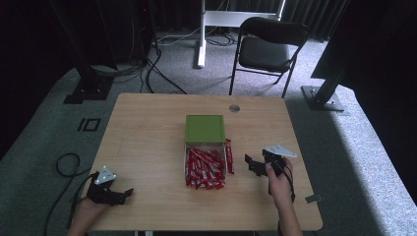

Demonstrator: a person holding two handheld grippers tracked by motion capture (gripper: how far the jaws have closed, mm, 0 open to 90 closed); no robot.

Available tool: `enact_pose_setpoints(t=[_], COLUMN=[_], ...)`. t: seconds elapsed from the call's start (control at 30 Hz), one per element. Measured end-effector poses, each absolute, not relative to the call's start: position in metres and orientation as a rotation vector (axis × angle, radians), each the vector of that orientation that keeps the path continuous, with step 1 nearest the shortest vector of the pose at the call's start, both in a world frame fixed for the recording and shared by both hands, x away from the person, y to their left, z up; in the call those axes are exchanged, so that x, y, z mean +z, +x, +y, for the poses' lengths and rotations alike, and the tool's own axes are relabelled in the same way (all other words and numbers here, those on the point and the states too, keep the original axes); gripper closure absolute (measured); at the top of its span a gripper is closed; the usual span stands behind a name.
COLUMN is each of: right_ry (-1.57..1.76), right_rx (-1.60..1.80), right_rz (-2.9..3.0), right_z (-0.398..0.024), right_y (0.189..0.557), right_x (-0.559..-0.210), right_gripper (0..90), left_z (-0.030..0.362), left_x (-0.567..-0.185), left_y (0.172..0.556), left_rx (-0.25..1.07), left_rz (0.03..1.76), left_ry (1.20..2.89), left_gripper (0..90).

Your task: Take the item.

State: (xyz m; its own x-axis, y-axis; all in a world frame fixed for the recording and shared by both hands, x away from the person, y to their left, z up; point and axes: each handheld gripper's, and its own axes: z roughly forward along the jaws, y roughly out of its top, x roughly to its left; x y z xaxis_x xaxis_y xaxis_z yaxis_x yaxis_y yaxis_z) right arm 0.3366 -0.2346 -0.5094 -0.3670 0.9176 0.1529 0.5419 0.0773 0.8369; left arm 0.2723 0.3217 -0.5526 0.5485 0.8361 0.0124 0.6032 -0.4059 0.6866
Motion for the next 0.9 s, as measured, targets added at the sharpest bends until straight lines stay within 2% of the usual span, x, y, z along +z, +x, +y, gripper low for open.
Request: enact_pose_setpoints(t=[0.9], right_ry=[1.456], right_rx=[1.086], right_rz=[1.991], right_z=[-0.285], right_y=[0.302], right_x=[-0.544], right_gripper=[18.9], left_z=[0.322], left_x=[-0.553], left_y=[0.272], left_rx=[0.476], left_rz=[1.152], left_ry=[2.151], left_gripper=[1.5])
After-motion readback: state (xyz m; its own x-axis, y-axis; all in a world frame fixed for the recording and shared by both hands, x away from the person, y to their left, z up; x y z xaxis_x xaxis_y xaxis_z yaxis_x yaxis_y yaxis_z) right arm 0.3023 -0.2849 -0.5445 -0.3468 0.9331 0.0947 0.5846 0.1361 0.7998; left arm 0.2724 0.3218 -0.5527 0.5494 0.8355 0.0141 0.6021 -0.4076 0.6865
